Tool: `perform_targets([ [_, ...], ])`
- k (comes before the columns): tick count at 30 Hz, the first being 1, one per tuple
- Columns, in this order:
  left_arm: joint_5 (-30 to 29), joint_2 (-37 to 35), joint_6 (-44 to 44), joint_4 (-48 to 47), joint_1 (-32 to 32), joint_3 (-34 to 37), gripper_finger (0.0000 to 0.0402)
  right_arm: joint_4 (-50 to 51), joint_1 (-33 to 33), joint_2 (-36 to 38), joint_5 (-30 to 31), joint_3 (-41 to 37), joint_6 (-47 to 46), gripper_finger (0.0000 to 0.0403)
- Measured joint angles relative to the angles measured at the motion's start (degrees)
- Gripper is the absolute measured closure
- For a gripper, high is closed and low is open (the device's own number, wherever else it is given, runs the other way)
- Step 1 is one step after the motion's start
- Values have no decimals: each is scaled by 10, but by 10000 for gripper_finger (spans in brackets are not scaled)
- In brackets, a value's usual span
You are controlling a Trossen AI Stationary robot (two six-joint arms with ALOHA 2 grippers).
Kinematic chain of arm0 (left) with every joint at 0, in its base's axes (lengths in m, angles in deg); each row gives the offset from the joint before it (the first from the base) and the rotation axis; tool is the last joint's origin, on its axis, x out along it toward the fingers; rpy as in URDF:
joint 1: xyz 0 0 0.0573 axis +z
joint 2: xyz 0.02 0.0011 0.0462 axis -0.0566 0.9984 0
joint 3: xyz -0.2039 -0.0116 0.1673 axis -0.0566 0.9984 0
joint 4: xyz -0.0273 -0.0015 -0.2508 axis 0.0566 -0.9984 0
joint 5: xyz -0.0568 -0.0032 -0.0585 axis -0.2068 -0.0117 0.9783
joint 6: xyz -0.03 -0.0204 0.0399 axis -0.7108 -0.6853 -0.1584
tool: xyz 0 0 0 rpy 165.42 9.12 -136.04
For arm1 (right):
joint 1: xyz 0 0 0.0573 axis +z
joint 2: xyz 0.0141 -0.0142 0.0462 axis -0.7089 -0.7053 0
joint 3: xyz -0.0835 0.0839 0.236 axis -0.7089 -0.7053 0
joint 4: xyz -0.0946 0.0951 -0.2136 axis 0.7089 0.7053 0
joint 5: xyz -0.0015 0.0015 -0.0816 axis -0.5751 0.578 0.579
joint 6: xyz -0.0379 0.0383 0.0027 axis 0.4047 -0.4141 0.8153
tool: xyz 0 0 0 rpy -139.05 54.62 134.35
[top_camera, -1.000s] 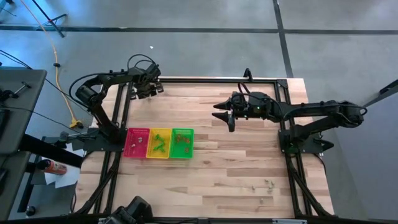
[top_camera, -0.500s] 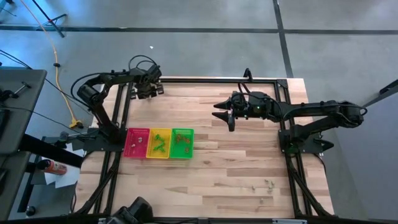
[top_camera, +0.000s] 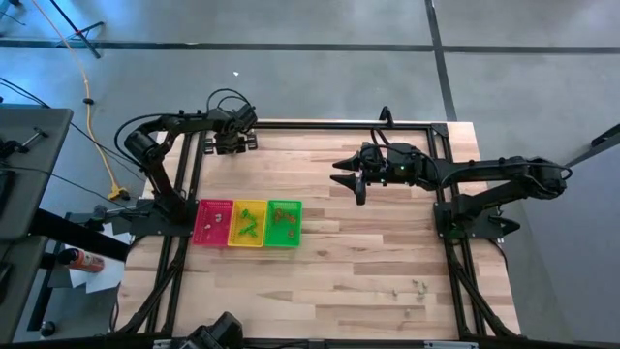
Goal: Sort Halloween decoration
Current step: Put the white skull toy into the red bin
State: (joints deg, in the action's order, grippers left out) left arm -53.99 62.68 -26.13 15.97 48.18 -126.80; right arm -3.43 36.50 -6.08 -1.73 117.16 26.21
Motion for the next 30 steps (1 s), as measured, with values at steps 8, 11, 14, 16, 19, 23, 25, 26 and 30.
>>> perform_targets([
  [8, 2, 1, -8, 1, -2, 0, 304, 0, 0, 0, 0, 0, 0, 208],
  [11, 4, 1, -8, 2, -2, 1, 332, 0, 0, 0, 0, 0, 0, 208],
  [14, 5, 2, -8, 1, -2, 1, 357, 0, 0, 0, 0, 0, 0, 208],
  [16, 4, 2, -8, 1, -2, 1, 369, 0, 0, 0, 0, 0, 0, 208],
  [19, 4, 2, -4, 0, -2, 1, 378, 0, 0, 0, 0, 0, 0, 208],
  [23, 4, 2, -4, 0, -2, 1, 374, 0, 0, 0, 0, 0, 0, 208],
  [25, 4, 2, -3, 0, -2, 1, 370, 0, 0, 0, 0, 0, 0, 208],
  [26, 4, 2, -2, 0, -1, 1, 368, 0, 0, 0, 0, 0, 0, 208],
  [30, 12, -3, 2, 0, 5, -5, 368, 0, 0, 0, 0, 0, 0, 208],
])
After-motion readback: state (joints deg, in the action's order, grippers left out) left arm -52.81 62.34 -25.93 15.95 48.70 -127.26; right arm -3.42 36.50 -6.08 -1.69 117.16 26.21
